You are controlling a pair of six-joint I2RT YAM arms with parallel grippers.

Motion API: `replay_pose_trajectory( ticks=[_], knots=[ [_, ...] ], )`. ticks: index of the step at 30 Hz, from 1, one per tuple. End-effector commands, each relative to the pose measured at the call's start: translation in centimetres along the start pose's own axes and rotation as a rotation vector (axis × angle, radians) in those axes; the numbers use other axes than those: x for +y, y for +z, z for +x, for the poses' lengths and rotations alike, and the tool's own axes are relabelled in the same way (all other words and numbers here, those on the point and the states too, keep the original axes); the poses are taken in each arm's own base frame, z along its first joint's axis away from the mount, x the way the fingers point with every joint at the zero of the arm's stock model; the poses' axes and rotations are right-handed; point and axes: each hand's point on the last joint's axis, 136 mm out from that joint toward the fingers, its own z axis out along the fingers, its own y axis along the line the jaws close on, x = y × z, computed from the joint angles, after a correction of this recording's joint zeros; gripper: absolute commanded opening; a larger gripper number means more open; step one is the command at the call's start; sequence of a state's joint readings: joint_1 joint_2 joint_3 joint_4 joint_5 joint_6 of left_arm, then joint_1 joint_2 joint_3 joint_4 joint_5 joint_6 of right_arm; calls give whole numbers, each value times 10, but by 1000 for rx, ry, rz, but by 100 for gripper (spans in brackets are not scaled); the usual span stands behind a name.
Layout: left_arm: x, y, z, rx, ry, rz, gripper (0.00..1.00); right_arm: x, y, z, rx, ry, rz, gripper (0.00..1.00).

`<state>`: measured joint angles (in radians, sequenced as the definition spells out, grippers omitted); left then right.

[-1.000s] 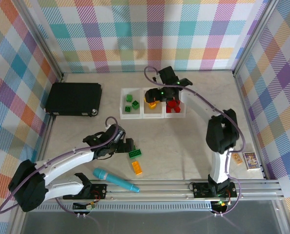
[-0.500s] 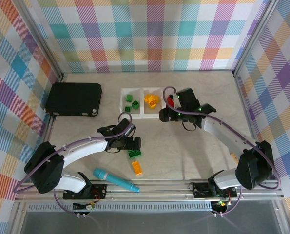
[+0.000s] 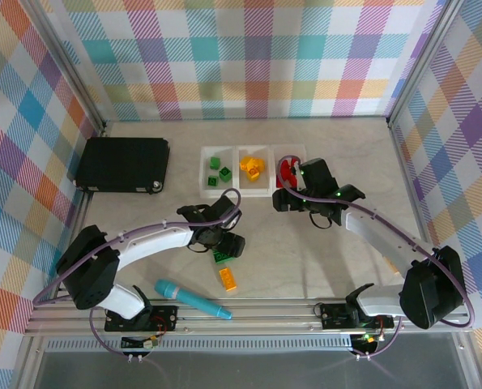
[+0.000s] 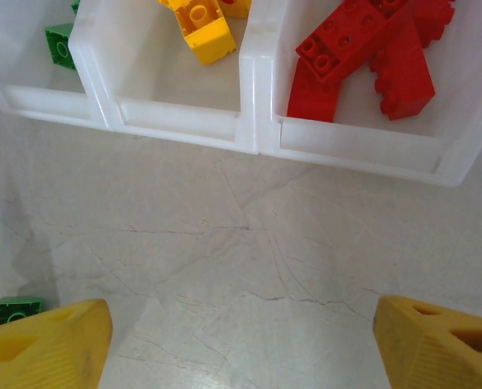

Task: Sort the legos into containers by color
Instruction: Pick up the lego from the middle-left of the table.

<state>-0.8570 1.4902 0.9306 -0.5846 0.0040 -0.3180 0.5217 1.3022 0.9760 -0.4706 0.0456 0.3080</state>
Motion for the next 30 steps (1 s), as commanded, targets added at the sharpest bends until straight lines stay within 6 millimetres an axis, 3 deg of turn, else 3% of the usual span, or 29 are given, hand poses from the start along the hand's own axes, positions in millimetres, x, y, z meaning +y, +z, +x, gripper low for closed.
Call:
replay_pose_trajectory(
  ticks=[1, 10, 20, 30],
  knots=[
    [-6, -3, 11, 53, 43, 18, 73, -2, -4, -6, -30, 21, 5, 84],
    [-28, -9, 19, 93, 136, 73, 67, -3, 0, -1, -11, 39, 7, 85],
    [-29, 8, 17, 123, 162, 43, 73, -5, 3, 5, 7, 46, 9, 85],
    [-30, 16, 12, 140, 270, 4, 73, -8, 1, 9, 6, 50, 19, 86]
  ],
)
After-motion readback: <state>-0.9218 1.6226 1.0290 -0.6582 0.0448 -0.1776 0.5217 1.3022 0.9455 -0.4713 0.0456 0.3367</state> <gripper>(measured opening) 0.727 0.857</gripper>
